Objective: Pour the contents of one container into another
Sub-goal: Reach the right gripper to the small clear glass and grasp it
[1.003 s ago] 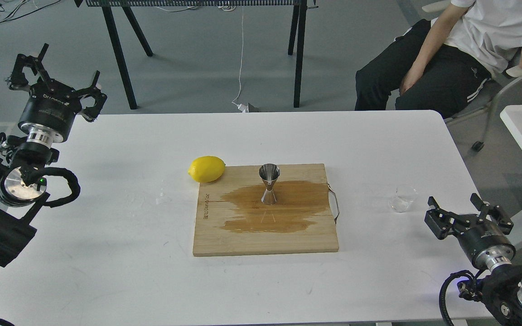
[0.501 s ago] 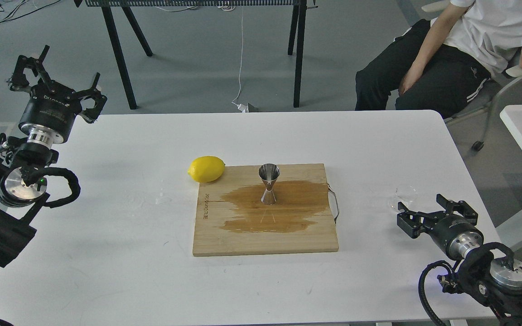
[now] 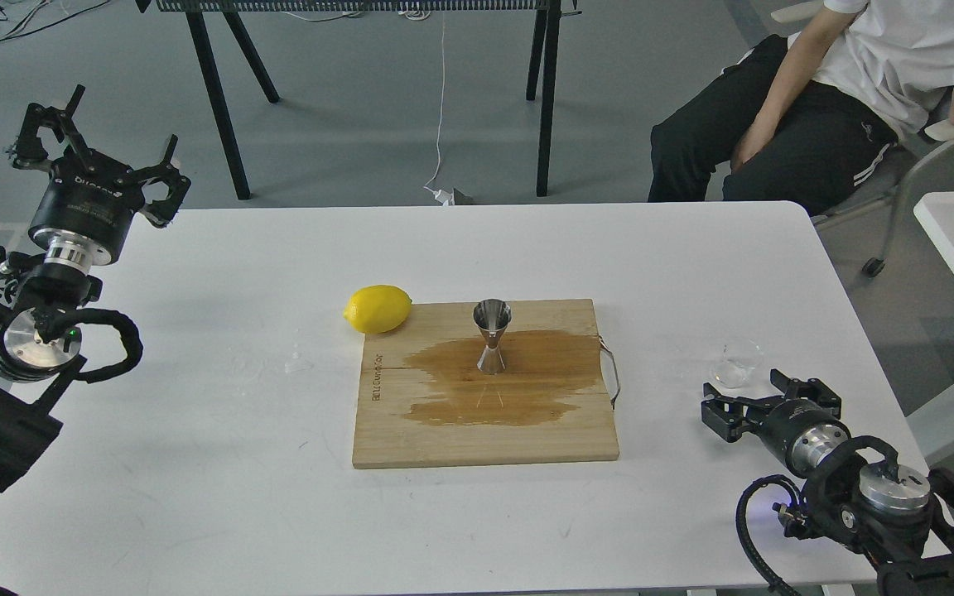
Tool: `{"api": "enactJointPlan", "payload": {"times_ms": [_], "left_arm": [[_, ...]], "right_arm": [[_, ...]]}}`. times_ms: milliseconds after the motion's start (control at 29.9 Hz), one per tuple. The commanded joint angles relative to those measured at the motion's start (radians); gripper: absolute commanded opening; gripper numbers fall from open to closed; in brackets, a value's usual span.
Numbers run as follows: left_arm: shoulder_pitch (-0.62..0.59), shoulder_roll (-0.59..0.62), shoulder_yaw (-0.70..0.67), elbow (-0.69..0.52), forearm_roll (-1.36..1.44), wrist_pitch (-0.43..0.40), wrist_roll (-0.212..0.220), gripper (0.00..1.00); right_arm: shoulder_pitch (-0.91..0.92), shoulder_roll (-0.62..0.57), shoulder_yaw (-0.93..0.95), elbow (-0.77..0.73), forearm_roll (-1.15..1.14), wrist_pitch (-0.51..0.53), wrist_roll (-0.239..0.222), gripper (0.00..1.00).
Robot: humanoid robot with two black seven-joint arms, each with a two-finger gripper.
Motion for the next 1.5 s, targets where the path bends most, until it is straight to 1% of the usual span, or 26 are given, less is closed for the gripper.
{"api": "enactJointPlan", "payload": {"times_ms": [0,134,234,501,602,702,769,869,1036,1203,1337,1471], "left_arm": [[0.003,0.000,0.002,0.000,0.001,-0.002,0.000,1.00],[0.000,0.000,0.003,0.000,0.001,-0.004,0.002,1.00],[0.000,0.000,0.003,0.000,-0.001,-0.002,0.002,1.00],[0.001,0.000,0.008,0.000,-0.001,-0.007,0.003,1.00],[0.001,0.000,0.008,0.000,-0.001,-0.007,0.003,1.00],[0.001,0.000,0.008,0.000,0.001,-0.007,0.003,1.00],[0.001,0.002,0.008,0.000,-0.001,-0.007,0.003,1.00],[0.001,0.004,0.008,0.000,0.001,-0.005,-0.002,1.00],[0.000,0.005,0.003,-0.002,0.001,-0.002,-0.002,1.00],[0.000,0.005,0.002,0.000,0.001,-0.002,-0.003,1.00],[0.000,0.005,0.000,0.000,0.001,-0.001,-0.003,1.00],[0.000,0.010,-0.002,-0.002,0.001,-0.001,-0.011,1.00]], "right_arm": [[0.004,0.011,0.008,-0.012,0.001,0.000,0.004,0.98],[0.032,0.022,0.012,-0.055,0.001,0.010,0.002,0.93],[0.047,0.027,0.009,-0.077,0.001,0.013,-0.004,0.85],[0.064,0.036,0.020,-0.088,0.001,0.019,-0.004,0.82],[0.067,0.037,0.020,-0.092,0.001,0.025,-0.006,0.76],[0.067,0.042,0.020,-0.092,0.001,0.060,-0.006,0.64],[0.067,0.042,0.018,-0.091,0.001,0.063,-0.006,0.58],[0.065,0.042,0.017,-0.091,0.001,0.063,-0.004,0.45],[0.058,0.042,0.003,-0.083,0.001,0.059,-0.003,0.43],[0.052,0.041,0.001,-0.071,0.001,0.057,-0.006,0.37],[0.047,0.027,0.000,0.003,0.000,0.053,-0.006,0.37],[0.062,-0.038,-0.002,0.142,-0.016,0.034,-0.006,0.36]]}}
